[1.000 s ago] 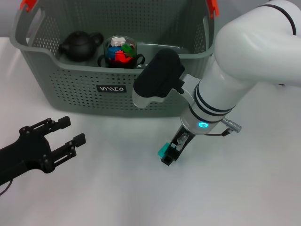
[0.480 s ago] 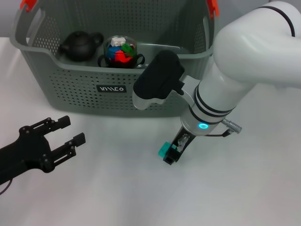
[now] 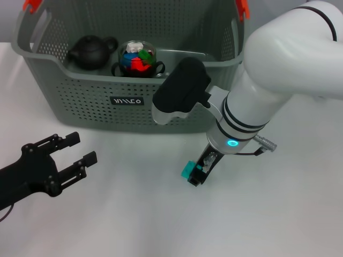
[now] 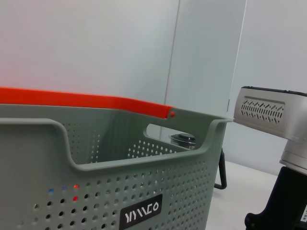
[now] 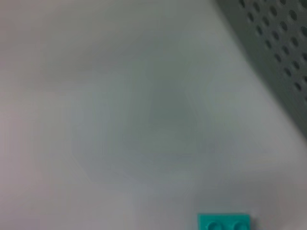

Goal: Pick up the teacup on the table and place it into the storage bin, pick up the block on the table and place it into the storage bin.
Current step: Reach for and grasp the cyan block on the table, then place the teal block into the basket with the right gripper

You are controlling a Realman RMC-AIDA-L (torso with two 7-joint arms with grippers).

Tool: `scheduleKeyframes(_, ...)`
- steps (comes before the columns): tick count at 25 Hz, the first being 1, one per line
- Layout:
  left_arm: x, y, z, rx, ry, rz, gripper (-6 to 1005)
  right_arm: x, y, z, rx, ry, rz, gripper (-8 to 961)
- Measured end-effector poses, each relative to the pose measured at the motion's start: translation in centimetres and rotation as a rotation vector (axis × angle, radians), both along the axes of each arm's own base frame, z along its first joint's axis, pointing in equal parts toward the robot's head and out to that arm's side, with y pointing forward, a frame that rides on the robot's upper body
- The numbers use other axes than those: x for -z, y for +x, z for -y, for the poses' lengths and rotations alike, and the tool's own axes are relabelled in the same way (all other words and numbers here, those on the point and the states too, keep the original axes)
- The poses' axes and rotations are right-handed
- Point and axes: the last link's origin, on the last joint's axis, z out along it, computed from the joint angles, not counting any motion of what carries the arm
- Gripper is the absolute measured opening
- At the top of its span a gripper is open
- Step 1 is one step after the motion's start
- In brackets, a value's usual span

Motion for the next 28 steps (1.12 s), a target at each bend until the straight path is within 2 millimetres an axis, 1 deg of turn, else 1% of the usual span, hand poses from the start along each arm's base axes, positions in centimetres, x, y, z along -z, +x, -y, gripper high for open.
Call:
scheduleKeyframes(25, 0.0, 0.0, 0.0, 0.0, 0.0, 0.0, 611, -0.18, 0.0, 0.09, 0.009, -0.004, -0.003, 457)
scheduleKeyframes(28, 0.0, 0.0, 0.0, 0.0, 0.0, 0.0, 611, -0.3, -0.35, 0.18, 0.001, -0.008, -0.012, 461)
